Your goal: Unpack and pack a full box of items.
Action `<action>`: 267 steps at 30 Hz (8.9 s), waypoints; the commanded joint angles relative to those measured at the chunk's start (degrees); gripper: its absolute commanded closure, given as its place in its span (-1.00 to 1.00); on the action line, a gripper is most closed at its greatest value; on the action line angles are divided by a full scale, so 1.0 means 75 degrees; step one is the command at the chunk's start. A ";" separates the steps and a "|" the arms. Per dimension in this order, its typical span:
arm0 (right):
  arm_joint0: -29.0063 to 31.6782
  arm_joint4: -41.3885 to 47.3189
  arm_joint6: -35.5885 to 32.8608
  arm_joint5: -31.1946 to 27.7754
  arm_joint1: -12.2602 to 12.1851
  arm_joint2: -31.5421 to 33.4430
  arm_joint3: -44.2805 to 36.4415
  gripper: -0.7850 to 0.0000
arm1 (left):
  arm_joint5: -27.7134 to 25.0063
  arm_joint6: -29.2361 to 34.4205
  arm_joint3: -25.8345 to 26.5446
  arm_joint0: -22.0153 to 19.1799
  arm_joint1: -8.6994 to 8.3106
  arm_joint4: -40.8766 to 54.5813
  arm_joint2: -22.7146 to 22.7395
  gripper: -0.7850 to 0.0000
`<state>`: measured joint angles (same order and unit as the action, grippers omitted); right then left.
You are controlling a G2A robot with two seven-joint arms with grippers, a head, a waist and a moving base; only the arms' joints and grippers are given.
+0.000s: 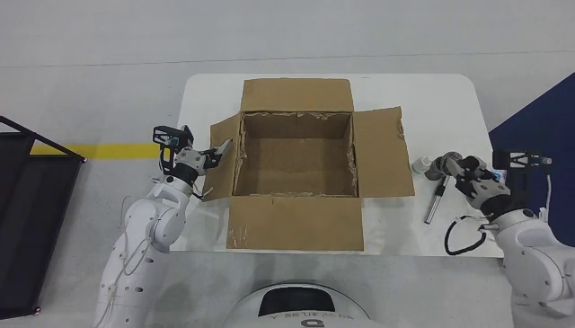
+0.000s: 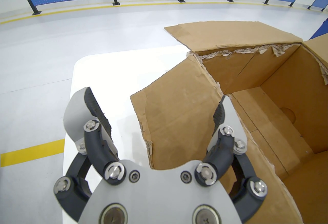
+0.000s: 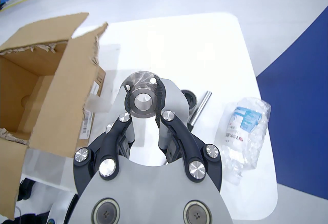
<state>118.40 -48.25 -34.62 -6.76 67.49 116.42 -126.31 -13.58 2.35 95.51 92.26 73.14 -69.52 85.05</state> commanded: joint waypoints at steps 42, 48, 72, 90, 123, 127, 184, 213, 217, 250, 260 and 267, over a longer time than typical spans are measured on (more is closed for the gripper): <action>-0.2845 -0.1317 -0.3975 0.0300 -0.0354 -0.2316 0.2992 1.00 | 0.0000 0.0000 0.0000 0.0000 0.0000 0.0000 0.0000 -1.00; -0.3021 -0.1311 -0.4122 0.0327 -0.0375 -0.2461 0.3152 0.91 | 0.0000 0.0000 0.0000 0.0000 0.0000 0.0000 0.0000 -1.00; -0.1081 0.0880 -0.1669 0.0245 -0.0349 -0.0358 0.0744 -0.69 | 0.0000 0.0000 0.0000 0.0000 0.0000 0.0000 0.0000 -1.00; -0.3528 0.0923 -0.4016 -0.0554 -0.0581 -0.2616 0.0855 0.84 | 0.0000 0.0000 0.0000 0.0000 0.0000 0.0000 0.0000 -1.00; -0.5643 0.1362 -0.4202 0.0101 -0.0527 -0.5515 0.2189 0.85 | 0.0550 -0.0783 0.0802 0.1005 -0.0076 0.0167 0.0937 -1.00; -0.5582 0.1303 -0.4042 0.0239 -0.0562 -0.5340 0.2137 0.59 | 0.0550 -0.0783 0.0802 0.1005 -0.0076 0.0167 0.0937 -1.00; -0.2647 -0.2072 -0.3366 -0.1775 -0.1129 -0.2840 0.2636 0.02 | 0.0550 -0.0783 0.0802 0.1005 -0.0076 0.0167 0.0937 -1.00; -0.2938 -0.2557 -0.3481 -0.1160 -0.1154 -0.3299 0.3004 1.00 | 0.0550 -0.0783 0.0802 0.1005 -0.0076 0.0167 0.0937 -1.00; -0.2678 -0.2369 -0.3384 -0.1229 -0.1180 -0.3000 0.2703 1.00 | 0.0550 -0.0783 0.0802 0.1005 -0.0076 0.0167 0.0937 -1.00; -0.1088 0.3300 -0.1199 -0.3767 -0.1292 -0.0318 0.2064 1.00 | 0.0451 -0.0782 0.0710 0.0892 -0.0096 -0.0060 0.0881 -1.00; -0.1221 0.3301 -0.1053 -0.4154 -0.1296 -0.0669 0.1714 1.00 | 0.0266 -0.0271 0.0397 0.0860 -0.0138 -0.0316 0.0847 -1.00; -0.1839 0.2815 -0.1455 -0.3970 -0.1344 -0.1648 0.0795 1.00 | 0.0119 0.0179 0.0405 0.0762 -0.0159 -0.0514 0.0691 -1.00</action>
<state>105.18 -26.92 -44.96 -36.54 57.46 105.02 -119.74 -12.58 3.27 98.63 98.08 71.96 -73.60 90.24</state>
